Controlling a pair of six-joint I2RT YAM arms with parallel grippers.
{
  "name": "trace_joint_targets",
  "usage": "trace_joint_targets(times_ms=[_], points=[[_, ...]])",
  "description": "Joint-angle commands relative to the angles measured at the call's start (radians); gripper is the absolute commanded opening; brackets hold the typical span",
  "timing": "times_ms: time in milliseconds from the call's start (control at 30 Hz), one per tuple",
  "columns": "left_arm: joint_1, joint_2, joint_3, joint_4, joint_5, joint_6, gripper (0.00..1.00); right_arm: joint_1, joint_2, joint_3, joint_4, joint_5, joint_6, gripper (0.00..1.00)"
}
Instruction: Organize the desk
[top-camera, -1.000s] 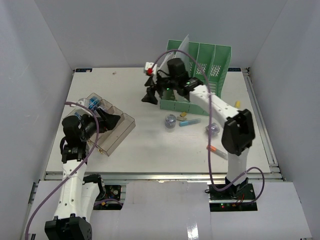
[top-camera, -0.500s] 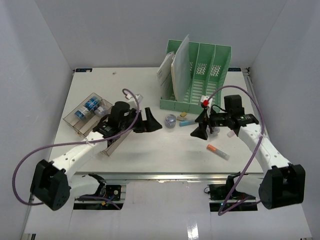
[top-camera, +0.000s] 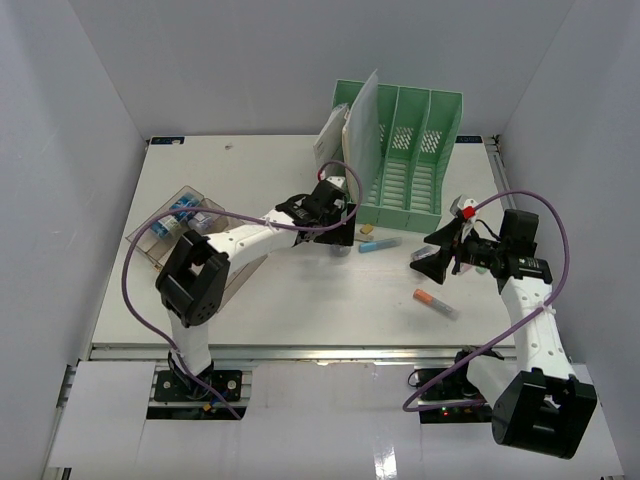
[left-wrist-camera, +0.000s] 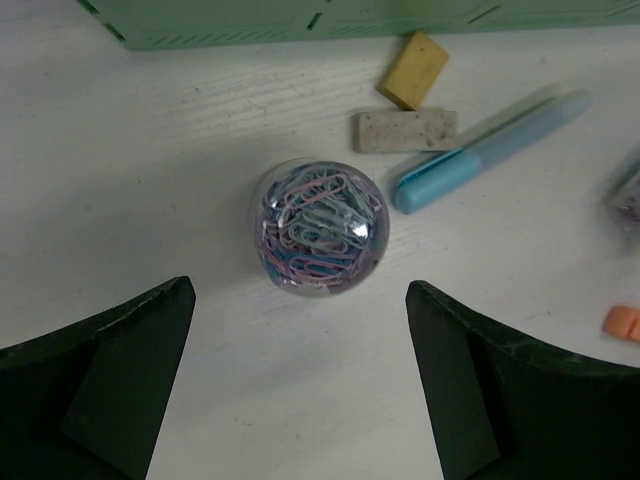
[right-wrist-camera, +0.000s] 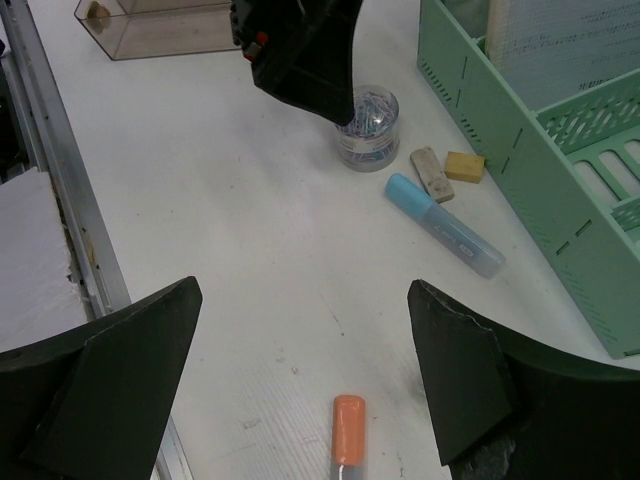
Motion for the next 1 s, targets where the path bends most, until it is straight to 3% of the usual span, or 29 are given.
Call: trace_joint_targets(times_ms=[0,367,533,700,833,967], points=[[-0.013,0.058,0.120,-0.074,-0.080,0.069,0.98,-0.015,-0.018,0.000,0.029,-0.050,0.004,0.90],[-0.027,0.153,0.194,-0.093,-0.035,0.099,0.97,-0.015,0.002,-0.003,0.029,-0.034,-0.004,0.90],[-0.027,0.180,0.195,-0.105,-0.058,0.091,0.85,-0.015,0.010,-0.004,0.029,-0.030,-0.006,0.90],[-0.030,0.190,0.200,-0.110,-0.070,0.091,0.80,-0.016,0.016,-0.005,0.029,-0.026,-0.008,0.90],[-0.035,0.179,0.206,-0.109,-0.079,0.093,0.68,-0.016,0.017,-0.005,0.029,-0.026,-0.008,0.90],[-0.035,0.153,0.194,-0.109,-0.088,0.093,0.47,-0.016,0.016,-0.006,0.027,-0.026,-0.008,0.90]])
